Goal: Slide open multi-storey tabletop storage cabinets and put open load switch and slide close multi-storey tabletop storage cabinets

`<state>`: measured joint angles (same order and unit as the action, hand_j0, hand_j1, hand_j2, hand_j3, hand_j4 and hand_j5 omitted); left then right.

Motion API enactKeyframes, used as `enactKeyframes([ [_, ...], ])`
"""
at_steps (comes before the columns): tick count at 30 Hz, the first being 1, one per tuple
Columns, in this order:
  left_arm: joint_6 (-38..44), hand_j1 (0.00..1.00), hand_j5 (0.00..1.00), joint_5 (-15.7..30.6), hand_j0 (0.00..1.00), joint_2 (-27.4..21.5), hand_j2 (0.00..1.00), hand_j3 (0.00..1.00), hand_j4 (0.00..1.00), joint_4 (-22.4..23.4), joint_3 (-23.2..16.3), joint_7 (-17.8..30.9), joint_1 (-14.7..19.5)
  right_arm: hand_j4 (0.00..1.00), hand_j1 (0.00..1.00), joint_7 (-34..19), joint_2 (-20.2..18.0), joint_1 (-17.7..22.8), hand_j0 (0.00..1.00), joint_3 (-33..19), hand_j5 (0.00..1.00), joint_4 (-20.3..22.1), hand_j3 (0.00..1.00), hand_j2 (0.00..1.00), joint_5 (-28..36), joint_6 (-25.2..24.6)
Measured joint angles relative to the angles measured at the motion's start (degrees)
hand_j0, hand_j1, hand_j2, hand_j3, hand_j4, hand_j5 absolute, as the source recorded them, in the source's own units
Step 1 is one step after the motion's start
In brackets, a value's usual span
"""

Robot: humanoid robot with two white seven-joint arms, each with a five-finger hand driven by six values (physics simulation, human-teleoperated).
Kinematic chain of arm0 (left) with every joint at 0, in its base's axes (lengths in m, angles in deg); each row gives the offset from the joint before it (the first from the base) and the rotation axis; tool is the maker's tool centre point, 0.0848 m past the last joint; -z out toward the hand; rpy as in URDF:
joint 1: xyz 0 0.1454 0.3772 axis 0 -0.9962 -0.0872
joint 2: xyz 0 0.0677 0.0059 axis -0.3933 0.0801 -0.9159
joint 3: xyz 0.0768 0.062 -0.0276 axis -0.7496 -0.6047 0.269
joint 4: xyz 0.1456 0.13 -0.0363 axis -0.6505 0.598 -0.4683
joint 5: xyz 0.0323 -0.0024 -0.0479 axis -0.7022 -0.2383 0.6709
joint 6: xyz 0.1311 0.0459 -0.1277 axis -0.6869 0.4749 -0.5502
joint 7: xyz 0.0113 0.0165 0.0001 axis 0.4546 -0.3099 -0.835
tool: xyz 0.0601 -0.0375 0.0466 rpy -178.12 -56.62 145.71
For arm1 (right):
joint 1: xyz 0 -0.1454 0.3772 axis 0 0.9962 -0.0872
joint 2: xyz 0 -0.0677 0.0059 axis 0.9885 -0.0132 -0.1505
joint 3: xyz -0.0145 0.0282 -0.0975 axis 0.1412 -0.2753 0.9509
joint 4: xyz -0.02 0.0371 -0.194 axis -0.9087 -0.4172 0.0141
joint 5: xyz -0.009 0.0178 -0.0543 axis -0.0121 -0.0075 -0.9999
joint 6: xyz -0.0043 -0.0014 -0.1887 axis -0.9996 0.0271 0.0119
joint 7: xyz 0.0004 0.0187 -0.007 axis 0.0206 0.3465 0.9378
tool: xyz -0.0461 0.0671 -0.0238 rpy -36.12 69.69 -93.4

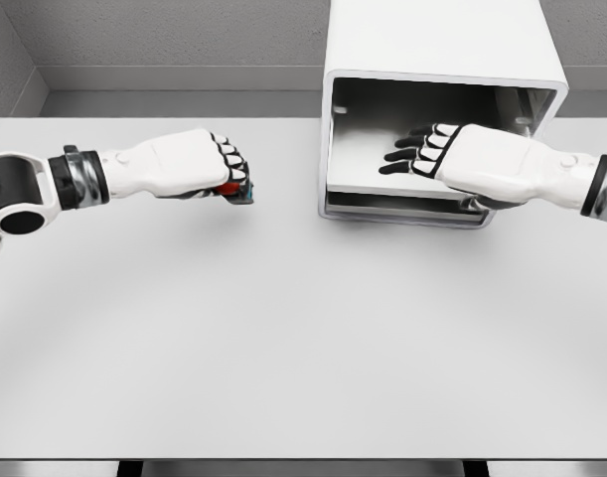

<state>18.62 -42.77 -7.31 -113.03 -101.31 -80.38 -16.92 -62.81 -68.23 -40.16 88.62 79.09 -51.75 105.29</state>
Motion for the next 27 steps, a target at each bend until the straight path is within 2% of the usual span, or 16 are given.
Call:
enactKeyframes([
  [8,0.0,0.48,0.48,-0.1,0.48,-0.7,0.48,0.48,0.48,-3.7,0.0,0.0,-1.1,0.99,0.99,0.0,0.2,0.5,0.99,2.0,0.99,-1.3,0.99,0.99,-2.9,0.0],
  [19,0.0,0.48,0.48,0.0,0.48,-1.2,0.48,0.48,0.48,-8.0,0.1,0.0,-1.3,0.99,0.99,0.5,-0.4,0.1,0.99,1.5,0.99,-1.9,0.99,0.99,-1.2,0.0],
  [27,0.0,0.48,0.48,0.3,0.48,-1.8,0.48,0.48,0.48,-10.0,0.9,0.0,-1.0,0.99,0.99,0.2,1.3,-1.2,0.99,1.8,0.99,-6.0,0.99,0.99,0.4,0.0],
])
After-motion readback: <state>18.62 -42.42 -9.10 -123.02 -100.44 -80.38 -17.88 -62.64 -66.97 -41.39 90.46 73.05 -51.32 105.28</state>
